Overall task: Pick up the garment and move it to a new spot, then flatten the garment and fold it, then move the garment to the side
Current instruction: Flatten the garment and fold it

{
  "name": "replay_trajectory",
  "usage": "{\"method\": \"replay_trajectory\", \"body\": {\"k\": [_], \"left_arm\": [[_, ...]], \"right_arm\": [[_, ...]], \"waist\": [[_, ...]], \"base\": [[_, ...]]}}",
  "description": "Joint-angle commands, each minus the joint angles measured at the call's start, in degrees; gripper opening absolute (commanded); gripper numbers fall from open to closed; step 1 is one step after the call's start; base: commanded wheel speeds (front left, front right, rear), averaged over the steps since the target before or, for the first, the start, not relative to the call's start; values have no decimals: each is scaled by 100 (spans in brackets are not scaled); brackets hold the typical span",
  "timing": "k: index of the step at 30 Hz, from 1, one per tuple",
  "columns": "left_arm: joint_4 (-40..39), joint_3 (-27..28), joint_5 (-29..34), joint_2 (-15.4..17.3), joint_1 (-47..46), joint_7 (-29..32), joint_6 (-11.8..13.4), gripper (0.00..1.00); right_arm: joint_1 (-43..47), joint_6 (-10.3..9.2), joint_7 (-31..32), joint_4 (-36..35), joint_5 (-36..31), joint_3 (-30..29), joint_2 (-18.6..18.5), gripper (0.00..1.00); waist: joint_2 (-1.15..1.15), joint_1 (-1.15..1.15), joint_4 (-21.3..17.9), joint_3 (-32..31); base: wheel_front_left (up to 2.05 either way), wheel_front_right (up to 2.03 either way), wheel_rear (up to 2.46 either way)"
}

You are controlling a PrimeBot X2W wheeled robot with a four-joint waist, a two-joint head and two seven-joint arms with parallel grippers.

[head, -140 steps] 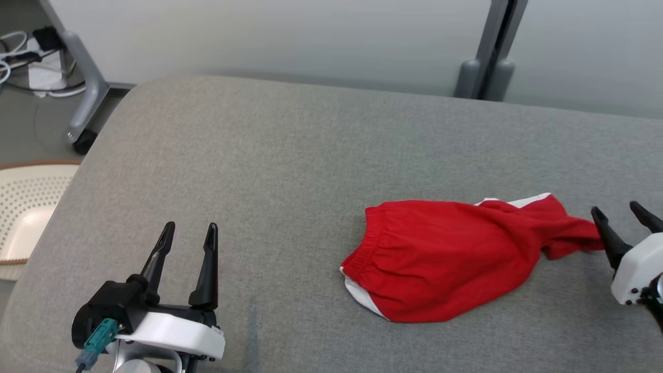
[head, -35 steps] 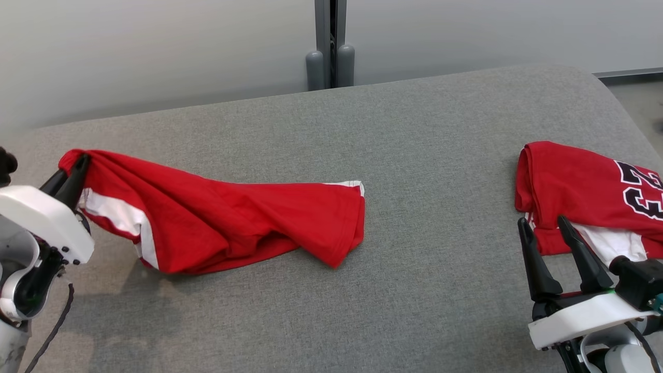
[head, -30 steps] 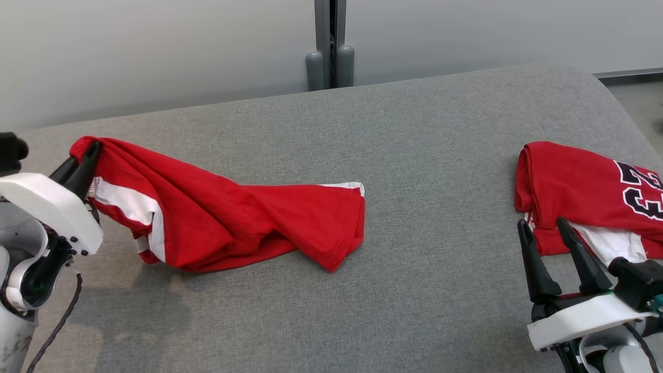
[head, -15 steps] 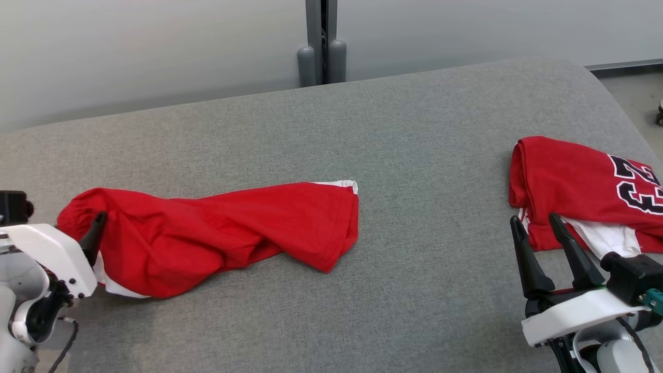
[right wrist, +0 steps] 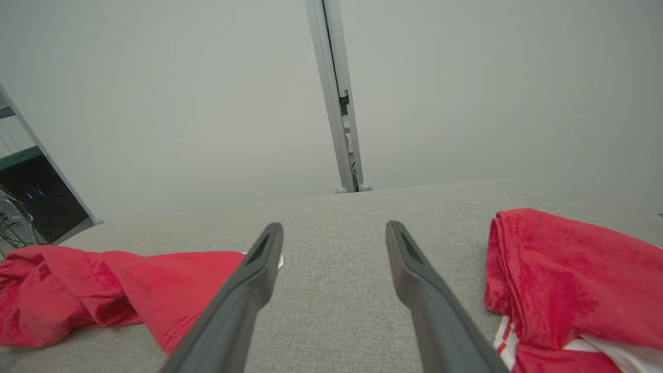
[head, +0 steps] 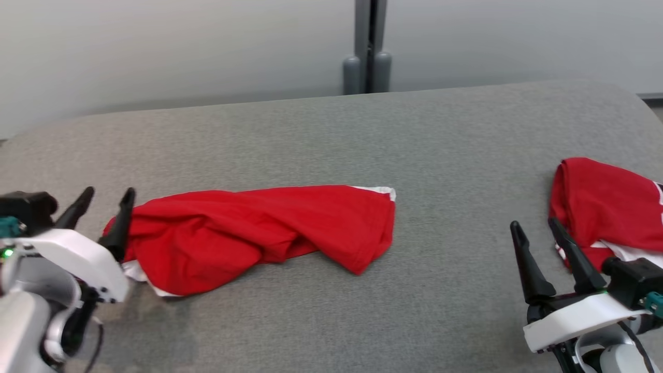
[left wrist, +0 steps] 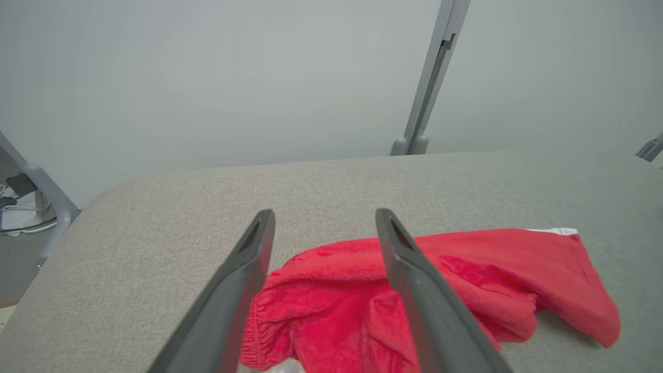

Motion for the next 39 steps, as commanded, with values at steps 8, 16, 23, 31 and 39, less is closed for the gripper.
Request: {"method": "replay_trajectory", "body": {"k": [8, 16, 23, 31, 39], "left_arm": [[-1335, -161, 396, -602, 740, -794, 747, 100], [-1529, -430, 398, -1135, 951, -1178, 793, 100], [-1293, -707, 417, -1429, 962, -1294, 690, 100], [-1079, -843, 425, -1588, 883, -1431, 602, 100], [-1107, -967, 490, -1699, 787, -1481, 591, 100]], "right_arm": [[-479, 1, 457, 94, -14, 1192, -285, 100], [-1295, 0, 975, 1071, -103, 2367, -529, 100], [-1785, 0, 1379, 2004, -271, 2721, -696, 100], [-1990, 0, 1463, 2410, -256, 2704, -835, 0], [-2476, 0, 1315, 2138, -132, 2110, -1094, 0]], "waist": [[0, 0, 699, 86], [0, 0, 1240, 211], [0, 0, 1662, 291], [0, 0, 1949, 411], [0, 0, 2123, 636]], "base": [[0, 0, 0], [0, 0, 0], [0, 0, 0], [0, 0, 0], [0, 0, 0]]}}
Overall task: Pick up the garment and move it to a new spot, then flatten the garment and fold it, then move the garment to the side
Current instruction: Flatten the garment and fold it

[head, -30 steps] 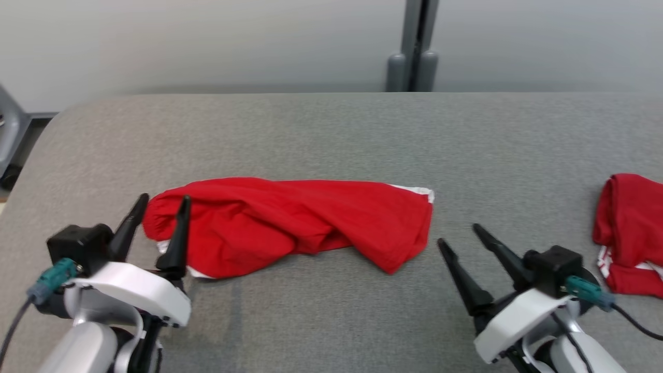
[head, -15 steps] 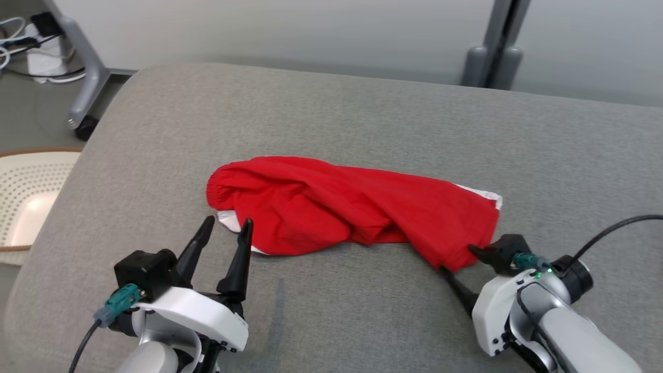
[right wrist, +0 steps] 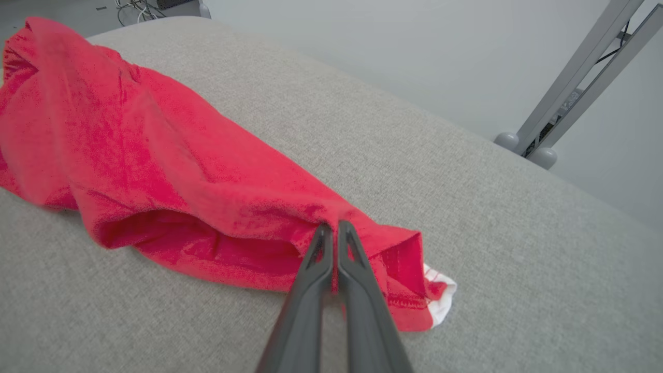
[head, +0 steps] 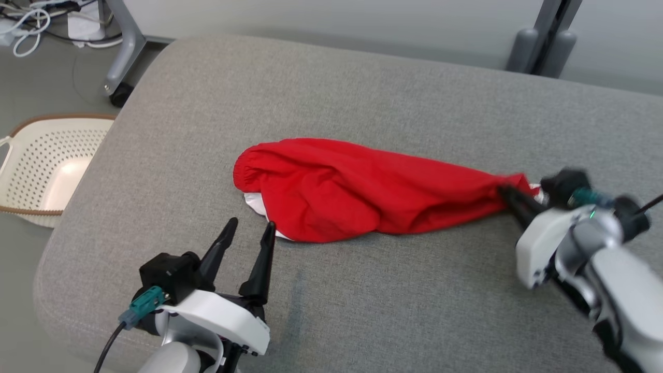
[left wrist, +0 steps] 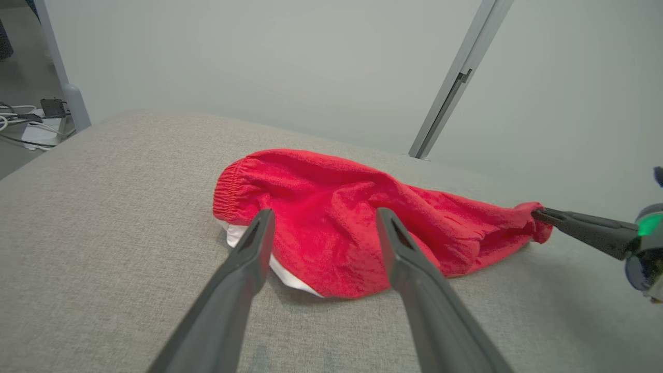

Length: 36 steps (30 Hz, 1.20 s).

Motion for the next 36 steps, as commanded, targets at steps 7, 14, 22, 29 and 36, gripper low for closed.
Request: {"method": "replay_trajectory", "body": {"k": [7, 14, 22, 29, 36], "left_arm": [[-58, -188, 93, -193, -367, -29, -118, 100], [51, -363, 170, -434, -649, -102, -216, 100], [263, -394, 186, -466, -730, -174, -241, 100], [293, -364, 184, -257, -588, -72, -172, 100], [138, -398, 238, 76, -416, 211, -61, 100]], "right_arm": [[-1225, -1, 375, -109, 189, -57, -515, 0], [-2246, -1, 604, 633, 631, 73, -827, 11], [-2599, -1, 131, 1392, 1125, 473, -683, 100], [-2037, -2, -870, 1270, 1402, 729, -530, 100], [-1050, -1, -1675, 741, 1632, 509, -425, 100]], "waist": [[0, 0, 289, 635], [0, 0, 589, 1090], [0, 0, 524, 1001], [0, 0, 153, 440], [0, 0, -308, -78]], "base": [[0, 0, 0], [0, 0, 0], [0, 0, 0], [0, 0, 0], [0, 0, 0]]}}
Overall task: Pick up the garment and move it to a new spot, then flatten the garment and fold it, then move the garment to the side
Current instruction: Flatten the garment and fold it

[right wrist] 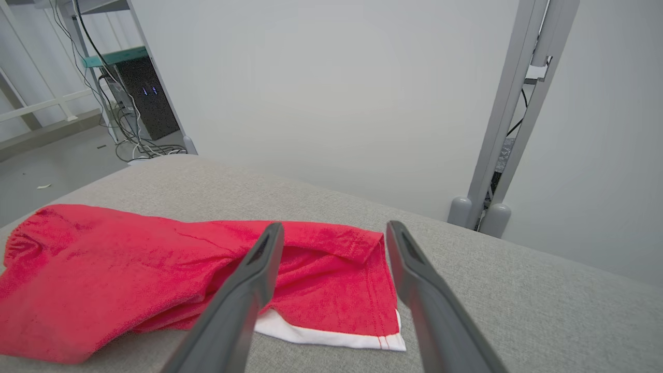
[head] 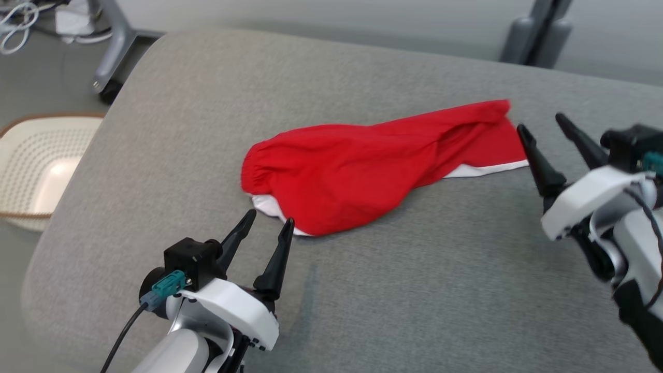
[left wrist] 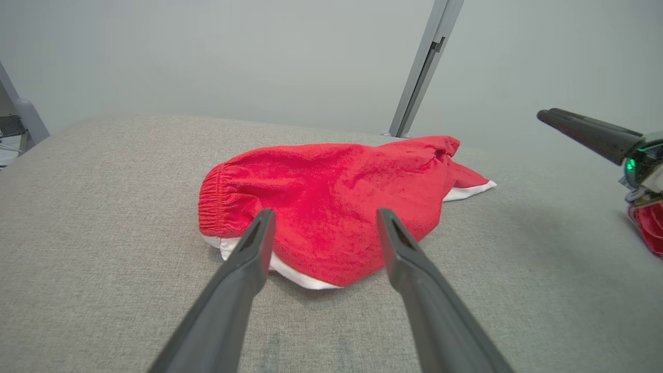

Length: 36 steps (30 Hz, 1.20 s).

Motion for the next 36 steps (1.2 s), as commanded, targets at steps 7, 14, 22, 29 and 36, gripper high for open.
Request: {"method": "replay_trajectory", "body": {"k": [7, 14, 22, 29, 36], "left_arm": [[-62, -337, 270, 376, 42, 537, -41, 100], [352, -782, 669, 670, -358, 1281, -142, 100], [1274, -1289, 1293, 809, -943, 1721, -303, 100], [2155, -1583, 1830, 848, -1385, 1883, -139, 100], [2598, -1676, 1918, 815, -1599, 1886, -238, 0]], "right_arm": [[1145, -1, -295, -704, -54, -623, 221, 100], [1956, -1, -162, -1442, -388, -1248, 454, 100], [2571, -1, 239, -2299, -828, -1834, 803, 100], [2913, -1, 547, -2877, -1095, -2095, 1102, 100], [3025, -1, 663, -3112, -1212, -2237, 1210, 100]], "waist": [[0, 0, -710, -524], [0, 0, -1270, -601], [0, 0, -1797, -500], [0, 0, -2112, -420], [0, 0, -2191, -388]], "base": [[0, 0, 0], [0, 0, 0], [0, 0, 0], [0, 0, 0], [0, 0, 0]]}}
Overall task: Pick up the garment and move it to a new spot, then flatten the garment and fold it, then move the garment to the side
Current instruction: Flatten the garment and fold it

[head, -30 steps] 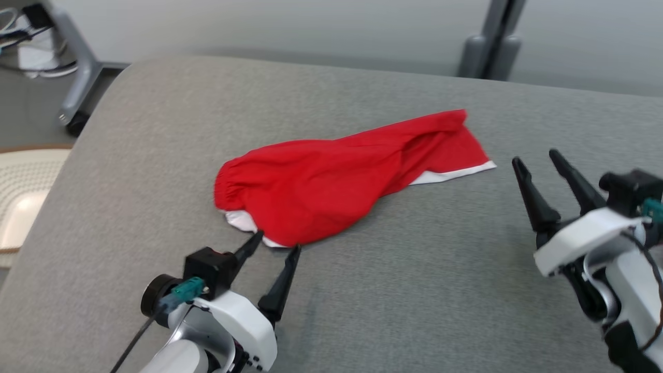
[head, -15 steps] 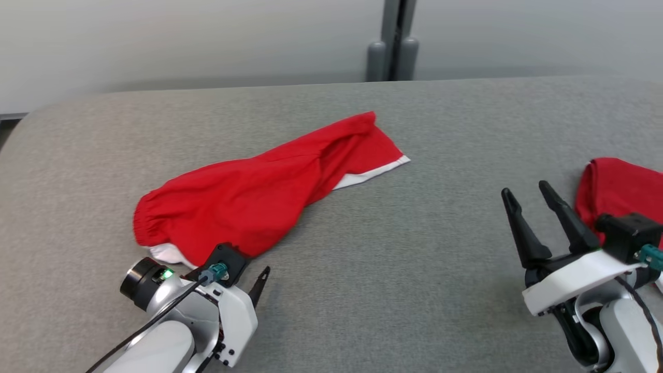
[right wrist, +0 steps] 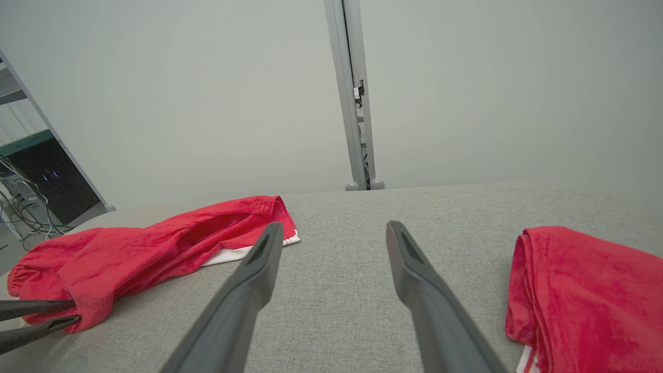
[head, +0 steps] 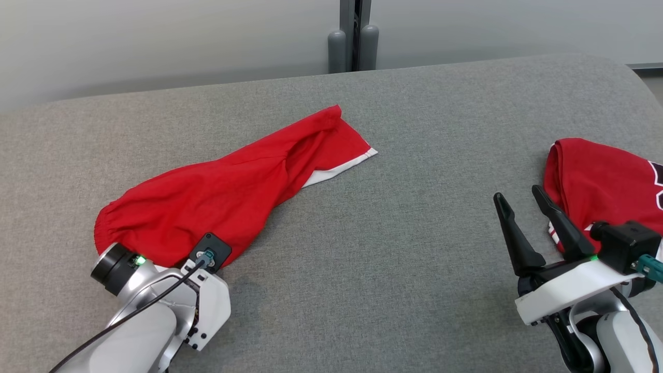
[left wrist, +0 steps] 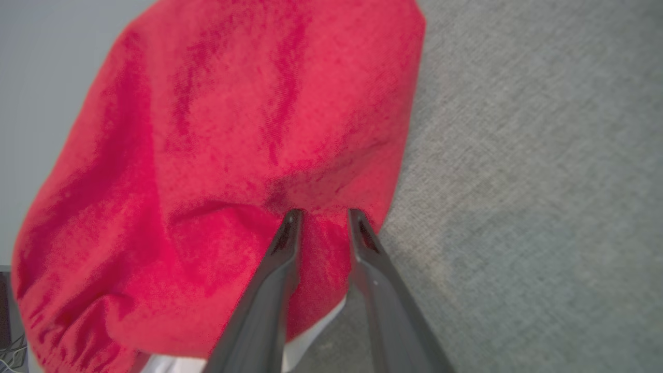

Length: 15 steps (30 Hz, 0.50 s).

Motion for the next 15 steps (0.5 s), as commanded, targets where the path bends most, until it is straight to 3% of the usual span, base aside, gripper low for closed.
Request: {"method": "replay_trajectory", "body": {"k": [1, 7, 15], "left_arm": [[47, -12, 58, -4, -100, -23, -34, 0], [229, -86, 17, -23, -189, -90, -187, 0], [150, 0, -117, -56, -240, -242, -161, 0]], "right_arm": [[56, -1, 11, -51, -32, -40, -2, 100], [102, -1, 55, -100, -93, -104, 56, 100], [146, -1, 60, -98, -106, -119, 92, 100]], "waist": [[0, 0, 6, 5], [0, 0, 52, -2], [0, 0, 113, -51]], "base": [[0, 0, 0], [0, 0, 0], [0, 0, 0]]}}
